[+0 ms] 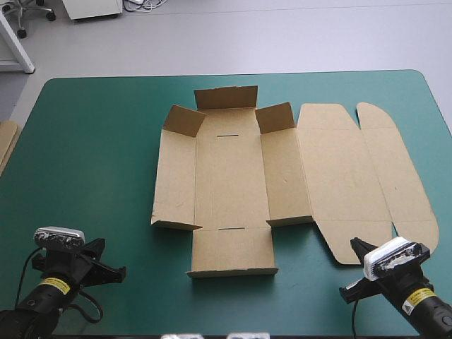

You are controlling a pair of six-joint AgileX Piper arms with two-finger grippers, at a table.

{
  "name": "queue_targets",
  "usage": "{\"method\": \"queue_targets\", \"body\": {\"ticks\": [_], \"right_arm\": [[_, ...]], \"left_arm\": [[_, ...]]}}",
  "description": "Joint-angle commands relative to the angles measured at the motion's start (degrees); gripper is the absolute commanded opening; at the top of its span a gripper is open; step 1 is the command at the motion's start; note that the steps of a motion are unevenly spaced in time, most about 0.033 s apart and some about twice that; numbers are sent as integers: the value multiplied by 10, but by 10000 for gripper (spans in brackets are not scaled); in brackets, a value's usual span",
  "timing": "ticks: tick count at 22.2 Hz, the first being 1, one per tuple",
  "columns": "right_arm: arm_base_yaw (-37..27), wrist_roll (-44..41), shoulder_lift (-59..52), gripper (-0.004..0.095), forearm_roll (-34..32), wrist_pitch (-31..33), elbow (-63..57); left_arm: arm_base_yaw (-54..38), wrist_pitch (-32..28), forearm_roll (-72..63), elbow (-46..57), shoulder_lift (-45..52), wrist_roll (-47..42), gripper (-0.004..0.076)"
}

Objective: Fold the box

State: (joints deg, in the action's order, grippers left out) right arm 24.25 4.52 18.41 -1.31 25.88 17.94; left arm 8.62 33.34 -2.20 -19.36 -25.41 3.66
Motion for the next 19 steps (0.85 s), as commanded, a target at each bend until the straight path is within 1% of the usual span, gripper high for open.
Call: {"method": "queue_targets", "body": {"ticks": [1, 13, 14, 15, 16, 18, 19], "right_arm": [[1, 4, 6, -15, -4, -46, 15], [1, 4, 6, -15, -4, -45, 15], [1, 4, 6, -15, -4, -44, 15], [1, 4, 6, -15, -4, -44, 15], [1, 4, 6, -15, -4, -44, 15], [1, 4, 6, -15, -4, -44, 15], [1, 4, 6, -15, -4, -44, 15]], "left_arm": [[2, -40, 2, -20, -2, -3, -9], [2, -70, -5, -1, -2, -3, 1], [2, -73, -12, -1, -2, -3, 16], [2, -76, -16, -3, -2, -3, 43], [2, -78, -18, -9, -2, -3, 120], [2, -78, -20, -20, -5, -3, 232], [2, -77, -23, -31, -7, -3, 317]]}}
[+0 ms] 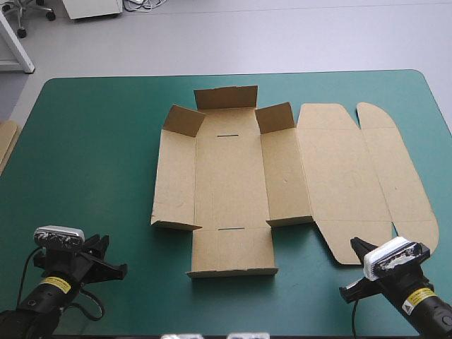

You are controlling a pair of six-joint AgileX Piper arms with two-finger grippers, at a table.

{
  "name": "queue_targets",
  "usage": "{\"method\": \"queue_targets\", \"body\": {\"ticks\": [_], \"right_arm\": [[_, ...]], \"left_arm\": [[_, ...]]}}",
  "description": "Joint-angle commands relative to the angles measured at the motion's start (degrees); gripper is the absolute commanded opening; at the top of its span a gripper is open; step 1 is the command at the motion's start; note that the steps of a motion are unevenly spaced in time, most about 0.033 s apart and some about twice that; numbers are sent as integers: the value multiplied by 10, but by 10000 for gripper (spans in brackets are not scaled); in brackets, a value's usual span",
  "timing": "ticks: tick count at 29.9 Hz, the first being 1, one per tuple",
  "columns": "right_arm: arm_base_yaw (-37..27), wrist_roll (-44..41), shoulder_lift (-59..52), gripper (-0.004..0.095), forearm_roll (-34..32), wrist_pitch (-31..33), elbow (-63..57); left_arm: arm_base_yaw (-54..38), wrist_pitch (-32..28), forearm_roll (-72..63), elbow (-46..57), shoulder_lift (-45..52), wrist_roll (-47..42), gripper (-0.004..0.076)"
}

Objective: Fold the box

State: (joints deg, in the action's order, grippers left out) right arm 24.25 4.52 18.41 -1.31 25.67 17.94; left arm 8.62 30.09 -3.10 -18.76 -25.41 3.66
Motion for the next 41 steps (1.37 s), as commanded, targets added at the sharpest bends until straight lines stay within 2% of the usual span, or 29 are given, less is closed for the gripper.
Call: {"method": "queue_targets", "body": {"ticks": [1, 3, 5, 11, 15, 22, 29, 36, 41], "right_arm": [[1, 4, 6, -15, -4, -41, 15], [1, 4, 6, -15, -4, -41, 15], [1, 4, 6, -15, -4, -41, 15], [1, 4, 6, -15, -3, -41, 15], [1, 4, 6, -15, -1, -41, 15], [1, 4, 6, -15, 6, -41, 15], [1, 4, 6, -15, 9, -41, 15], [1, 4, 6, -15, 9, -41, 15], [1, 4, 6, -15, 9, -41, 15]], "left_arm": [[2, -42, -15, -46, -11, -3, 375], [2, -38, -13, -72, -25, -3, 503], [2, -32, -4, -100, -43, -3, 555], [1, 13, -23, -210, -150, 1, 529], [0, 42, -122, -268, -258, 5, 529], [-1, 72, -350, -323, -424, 181, 529], [-58, 101, -422, -323, -477, 261, 529], [-150, 208, -527, -323, -526, 392, 529], [-154, 232, -546, -322, -566, 419, 529]]}}
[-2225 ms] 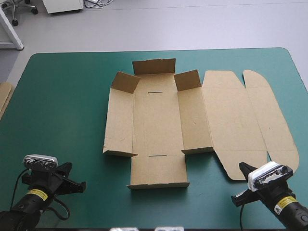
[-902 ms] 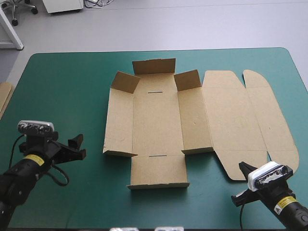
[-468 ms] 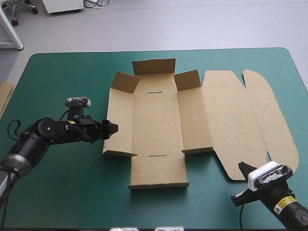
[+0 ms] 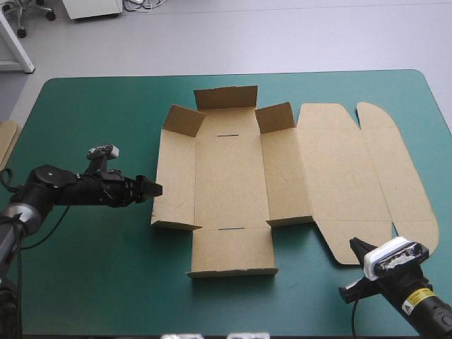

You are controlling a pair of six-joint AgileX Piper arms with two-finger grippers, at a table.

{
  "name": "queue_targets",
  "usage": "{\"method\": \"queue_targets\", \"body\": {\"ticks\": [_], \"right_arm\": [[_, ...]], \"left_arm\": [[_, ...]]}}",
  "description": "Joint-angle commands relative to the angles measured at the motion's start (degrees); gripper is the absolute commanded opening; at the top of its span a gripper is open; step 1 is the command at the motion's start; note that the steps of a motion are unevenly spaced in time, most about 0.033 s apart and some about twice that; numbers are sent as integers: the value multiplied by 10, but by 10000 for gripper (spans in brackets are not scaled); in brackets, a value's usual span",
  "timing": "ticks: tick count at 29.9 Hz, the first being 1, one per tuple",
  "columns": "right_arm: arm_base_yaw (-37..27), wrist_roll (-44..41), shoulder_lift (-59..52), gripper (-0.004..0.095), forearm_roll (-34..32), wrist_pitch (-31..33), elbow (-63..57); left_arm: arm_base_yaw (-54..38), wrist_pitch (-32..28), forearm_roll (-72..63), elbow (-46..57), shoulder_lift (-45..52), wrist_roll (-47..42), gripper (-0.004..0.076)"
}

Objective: Fold the box

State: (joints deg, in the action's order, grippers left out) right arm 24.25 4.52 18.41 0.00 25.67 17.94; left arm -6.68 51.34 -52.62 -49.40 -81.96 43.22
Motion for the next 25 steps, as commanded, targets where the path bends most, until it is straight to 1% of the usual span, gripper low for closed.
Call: {"method": "queue_targets", "body": {"ticks": [1, 4, 11, 17, 19, 22, 25], "right_arm": [[1, 4, 6, -15, -4, -41, 15], [1, 4, 6, -15, -4, -43, 15], [1, 4, 6, -15, -4, -45, 15], [1, 4, 6, -15, -7, -45, 15], [1, 4, 6, -15, -7, -45, 15], [1, 4, 6, -15, -7, -45, 15], [1, 4, 6, -15, -7, -45, 15]], "left_arm": [[-1, 28, -68, -14, -6, 38, 529], [-1, 35, -92, -12, -20, 61, 529], [6, 50, -99, -12, -60, 70, 529], [46, 52, -149, -12, -86, 113, 529], [59, 43, -160, -12, -94, 115, 524], [78, 23, -160, -12, -102, 115, 489], [90, 5, -164, -12, -110, 115, 434]]}}
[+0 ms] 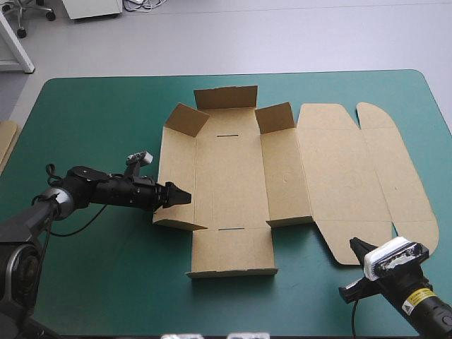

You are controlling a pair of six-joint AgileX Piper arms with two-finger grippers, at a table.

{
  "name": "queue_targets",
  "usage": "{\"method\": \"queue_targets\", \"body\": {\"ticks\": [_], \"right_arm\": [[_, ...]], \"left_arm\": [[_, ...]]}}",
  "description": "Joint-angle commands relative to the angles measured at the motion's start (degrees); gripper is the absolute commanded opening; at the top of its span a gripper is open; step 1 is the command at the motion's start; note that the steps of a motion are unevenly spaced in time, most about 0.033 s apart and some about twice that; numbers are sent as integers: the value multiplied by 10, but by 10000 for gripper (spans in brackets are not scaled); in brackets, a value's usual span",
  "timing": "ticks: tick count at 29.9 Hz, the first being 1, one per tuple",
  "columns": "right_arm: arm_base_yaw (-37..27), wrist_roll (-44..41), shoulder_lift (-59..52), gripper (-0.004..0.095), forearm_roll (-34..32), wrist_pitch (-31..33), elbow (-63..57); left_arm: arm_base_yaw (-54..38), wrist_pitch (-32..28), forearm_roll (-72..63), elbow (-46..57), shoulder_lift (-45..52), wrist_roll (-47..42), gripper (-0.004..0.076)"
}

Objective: Fold the box

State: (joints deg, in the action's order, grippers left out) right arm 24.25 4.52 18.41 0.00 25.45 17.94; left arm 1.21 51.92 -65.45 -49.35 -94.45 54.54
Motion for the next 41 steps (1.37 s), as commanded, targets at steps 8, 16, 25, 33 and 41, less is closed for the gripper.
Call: {"method": "queue_targets", "body": {"ticks": [8, 16, 25, 33, 41], "right_arm": [[1, 4, 6, -15, -7, -43, 15], [1, 4, 6, -15, -7, -43, 15], [1, 4, 6, -15, -7, -44, 15], [1, 4, 6, -15, -7, -44, 15], [1, 4, 6, -15, -7, -43, 15]], "left_arm": [[25, -33, -66, -12, 11, -2, 56], [25, 42, -46, -56, 12, -7, -10], [84, 40, 203, -181, 47, -184, -10], [183, 38, 396, -280, 65, -285, -10], [260, 65, 636, -372, 65, -334, -10]]}}
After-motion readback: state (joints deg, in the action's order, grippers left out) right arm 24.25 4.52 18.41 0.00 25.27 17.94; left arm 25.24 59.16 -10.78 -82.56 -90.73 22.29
